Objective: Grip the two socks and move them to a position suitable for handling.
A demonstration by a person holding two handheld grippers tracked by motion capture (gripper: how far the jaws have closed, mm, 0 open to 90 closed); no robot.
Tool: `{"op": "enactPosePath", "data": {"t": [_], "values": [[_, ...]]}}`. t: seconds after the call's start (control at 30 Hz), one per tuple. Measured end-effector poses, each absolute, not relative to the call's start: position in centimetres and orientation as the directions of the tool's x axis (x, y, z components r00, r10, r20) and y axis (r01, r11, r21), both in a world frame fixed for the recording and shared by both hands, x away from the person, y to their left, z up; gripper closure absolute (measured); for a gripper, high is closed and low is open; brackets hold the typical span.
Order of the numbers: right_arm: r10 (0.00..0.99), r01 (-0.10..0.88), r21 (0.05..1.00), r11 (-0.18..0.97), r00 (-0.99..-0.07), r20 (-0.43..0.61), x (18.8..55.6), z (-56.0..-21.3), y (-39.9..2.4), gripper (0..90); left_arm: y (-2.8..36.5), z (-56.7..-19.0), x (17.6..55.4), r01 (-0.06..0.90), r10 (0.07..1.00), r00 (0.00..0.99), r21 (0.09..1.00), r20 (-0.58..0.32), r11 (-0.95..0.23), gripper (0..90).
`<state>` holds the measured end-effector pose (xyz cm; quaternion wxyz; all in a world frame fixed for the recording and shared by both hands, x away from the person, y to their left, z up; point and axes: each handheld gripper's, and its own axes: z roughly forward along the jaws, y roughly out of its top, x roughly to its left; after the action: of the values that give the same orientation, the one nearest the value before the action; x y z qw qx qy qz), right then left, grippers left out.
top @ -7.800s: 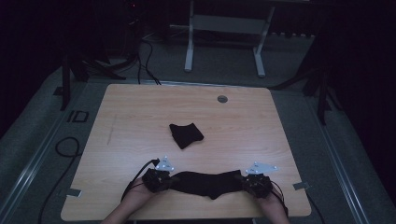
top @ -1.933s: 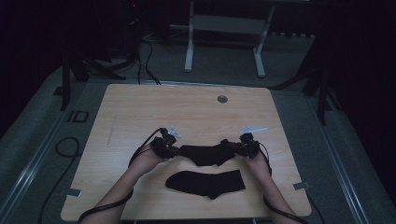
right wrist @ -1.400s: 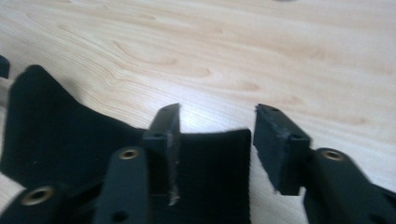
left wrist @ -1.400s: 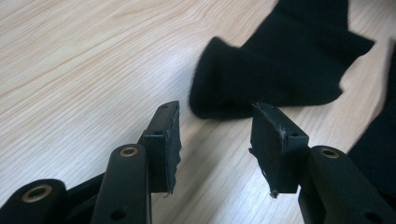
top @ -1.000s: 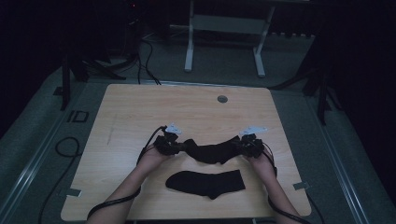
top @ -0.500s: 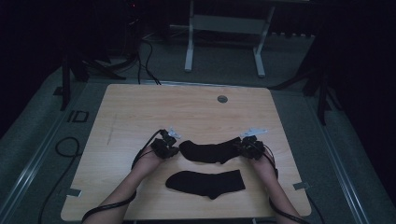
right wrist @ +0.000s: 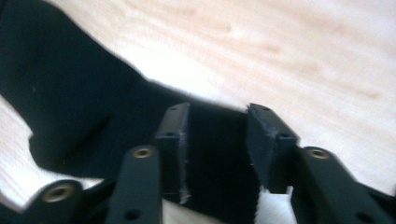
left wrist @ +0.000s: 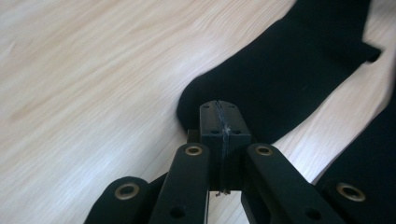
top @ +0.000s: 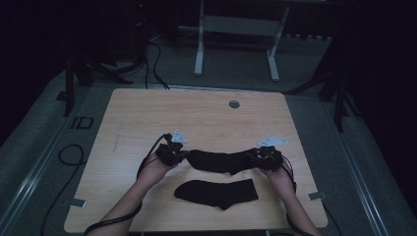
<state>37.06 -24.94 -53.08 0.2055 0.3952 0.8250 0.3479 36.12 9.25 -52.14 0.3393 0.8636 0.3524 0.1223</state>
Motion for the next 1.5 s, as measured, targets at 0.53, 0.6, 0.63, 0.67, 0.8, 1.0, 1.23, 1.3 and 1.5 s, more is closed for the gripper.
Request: {"op": "enactPosePath", "data": {"t": [0.53,0.6,0.63,0.67,0.8,1.0,1.23,1.3,1.5], "values": [[0.770,0.554,0.671,0.493,-0.637,-0.040,38.4,-55.5,-23.7,89.6,7.8,-55.3,37.6,0.570,0.699,0.713,0.619,-0.046,-0.540,90.0],[0.769,0.551,0.673,0.494,-0.638,-0.041,38.6,-55.5,-23.4,89.5,8.3,-55.3,37.4,0.572,0.705,0.709,0.613,-0.034,-0.546,90.0],[0.768,0.552,0.675,0.489,-0.639,-0.034,38.6,-55.5,-23.2,89.6,8.6,-55.3,37.3,0.575,0.709,0.704,0.612,-0.031,-0.544,90.0],[0.766,0.552,0.677,0.487,-0.642,-0.028,38.7,-55.6,-23.0,89.5,9.0,-55.3,37.2,0.581,0.712,0.701,0.610,-0.038,-0.539,90.0],[0.756,0.541,0.680,0.495,-0.654,-0.030,38.5,-55.6,-22.2,89.5,10.0,-55.3,36.6,0.591,0.720,0.692,0.611,-0.048,-0.527,90.0],[0.744,0.532,0.676,0.510,-0.668,-0.036,38.6,-55.6,-21.5,89.4,10.7,-55.3,36.3,0.601,0.723,0.688,0.609,-0.063,-0.518,90.0],[0.737,0.525,0.683,0.509,-0.675,-0.031,38.5,-54.9,-21.3,84.0,10.7,-54.7,36.1,0.590,0.707,0.701,0.629,-0.089,-0.506,83.1],[0.736,0.515,0.693,0.504,-0.677,-0.033,38.4,-54.4,-21.4,80.9,10.7,-54.2,35.8,0.581,0.703,0.705,0.641,-0.088,-0.502,74.8],[0.702,0.480,0.711,0.514,-0.712,-0.027,37.6,-52.8,-21.7,54.1,10.7,-52.0,34.2,0.529,0.674,0.736,0.677,-0.066,-0.512,51.4]]}}
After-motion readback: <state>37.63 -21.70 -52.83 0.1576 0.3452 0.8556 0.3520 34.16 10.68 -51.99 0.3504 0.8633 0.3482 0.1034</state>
